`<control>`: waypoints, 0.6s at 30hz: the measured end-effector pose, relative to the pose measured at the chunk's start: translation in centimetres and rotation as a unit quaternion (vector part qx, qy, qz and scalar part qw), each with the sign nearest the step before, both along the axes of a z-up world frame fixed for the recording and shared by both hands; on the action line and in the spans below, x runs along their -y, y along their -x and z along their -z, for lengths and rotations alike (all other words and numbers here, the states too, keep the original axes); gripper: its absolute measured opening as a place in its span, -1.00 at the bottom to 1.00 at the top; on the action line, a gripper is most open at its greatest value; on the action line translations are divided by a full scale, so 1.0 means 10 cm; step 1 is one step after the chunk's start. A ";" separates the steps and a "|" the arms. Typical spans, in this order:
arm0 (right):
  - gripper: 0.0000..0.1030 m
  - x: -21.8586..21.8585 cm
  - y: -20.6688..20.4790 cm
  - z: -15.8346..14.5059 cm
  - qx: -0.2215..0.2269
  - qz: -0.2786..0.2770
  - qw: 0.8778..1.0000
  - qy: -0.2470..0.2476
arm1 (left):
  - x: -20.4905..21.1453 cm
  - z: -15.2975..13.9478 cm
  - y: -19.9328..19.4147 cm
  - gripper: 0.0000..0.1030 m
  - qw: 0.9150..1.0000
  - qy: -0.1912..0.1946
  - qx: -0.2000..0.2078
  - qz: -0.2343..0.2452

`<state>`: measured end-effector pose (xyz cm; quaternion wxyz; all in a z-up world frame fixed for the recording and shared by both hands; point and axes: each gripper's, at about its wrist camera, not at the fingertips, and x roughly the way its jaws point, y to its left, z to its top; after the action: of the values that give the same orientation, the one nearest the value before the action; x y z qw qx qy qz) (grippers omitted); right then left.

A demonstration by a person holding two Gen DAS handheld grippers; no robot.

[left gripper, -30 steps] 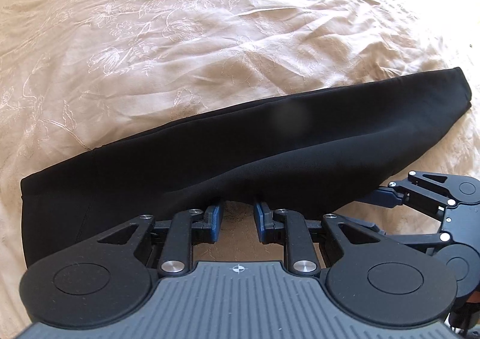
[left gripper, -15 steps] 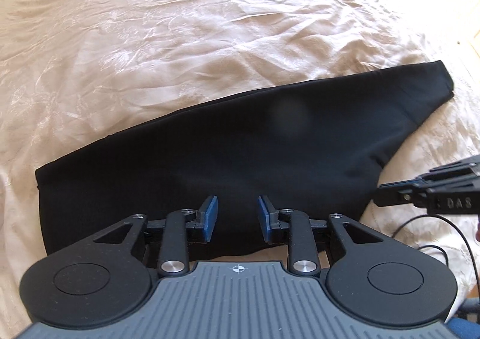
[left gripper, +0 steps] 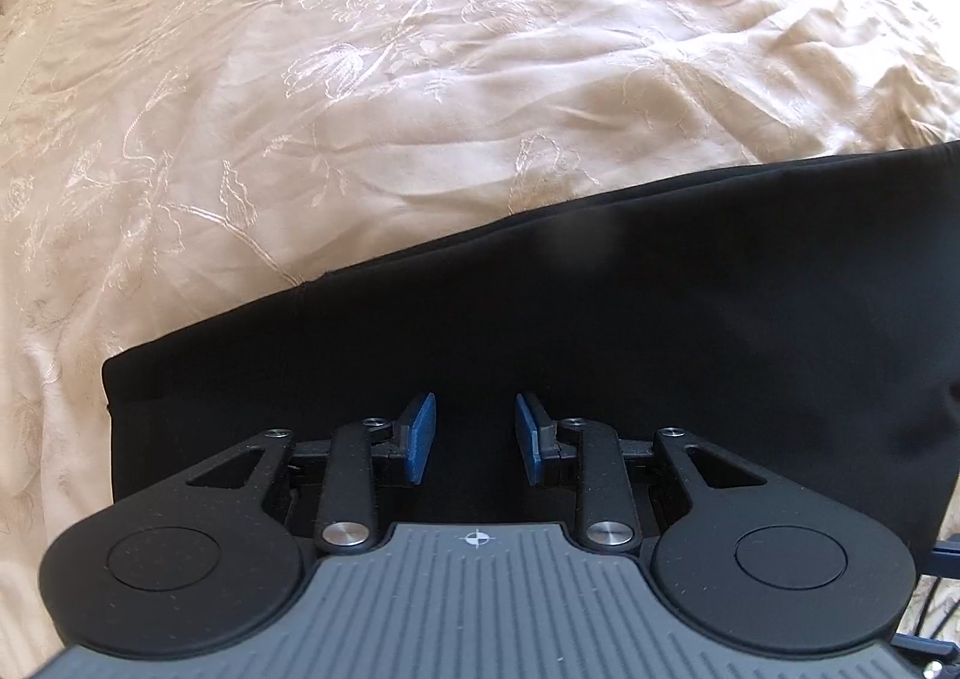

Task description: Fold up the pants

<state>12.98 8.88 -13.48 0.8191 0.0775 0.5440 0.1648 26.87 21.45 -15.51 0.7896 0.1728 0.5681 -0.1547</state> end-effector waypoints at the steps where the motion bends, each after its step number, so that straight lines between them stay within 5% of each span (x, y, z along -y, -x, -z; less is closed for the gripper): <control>1: -0.23 -0.03 -0.03 0.01 0.011 -0.002 1.000 0.001 | 0.00 -0.02 -0.02 -0.44 1.000 -0.002 0.000 0.002; 3: -0.27 -0.08 -0.10 0.02 0.020 -0.008 1.000 0.016 | -0.02 -0.07 -0.02 -0.44 1.000 -0.005 0.006 0.004; 4: -0.46 -0.09 -0.15 0.01 0.013 -0.012 1.000 0.017 | -0.03 -0.11 -0.01 -0.44 1.000 -0.005 0.010 0.004; 5: -0.79 -0.05 -0.21 -0.02 -0.006 -0.006 1.000 -0.002 | -0.06 -0.15 0.00 -0.44 1.000 -0.004 0.013 0.002; 7: -0.85 0.17 -0.29 -0.11 -0.053 0.050 0.995 -0.070 | -0.13 -0.23 0.03 -0.44 1.000 -0.002 0.013 -0.008; 11: -0.88 0.41 -0.26 0.04 -0.154 0.123 0.970 -0.144 | -0.27 -0.28 0.09 -0.43 0.999 0.017 -0.003 -0.034; 16: -0.50 0.39 -0.28 0.15 -0.218 0.093 0.966 -0.102 | -0.38 -0.25 0.25 -0.43 0.999 0.000 -0.005 -0.038; 18: -0.50 0.39 -0.28 -0.08 -0.186 0.040 0.976 -0.103 | -0.41 -0.28 0.32 -0.43 1.000 -0.005 0.002 -0.031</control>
<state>15.80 4.93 -12.70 0.6969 0.2122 0.6637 0.1695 23.67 25.56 -12.67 0.7944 0.1596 0.5722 -0.1270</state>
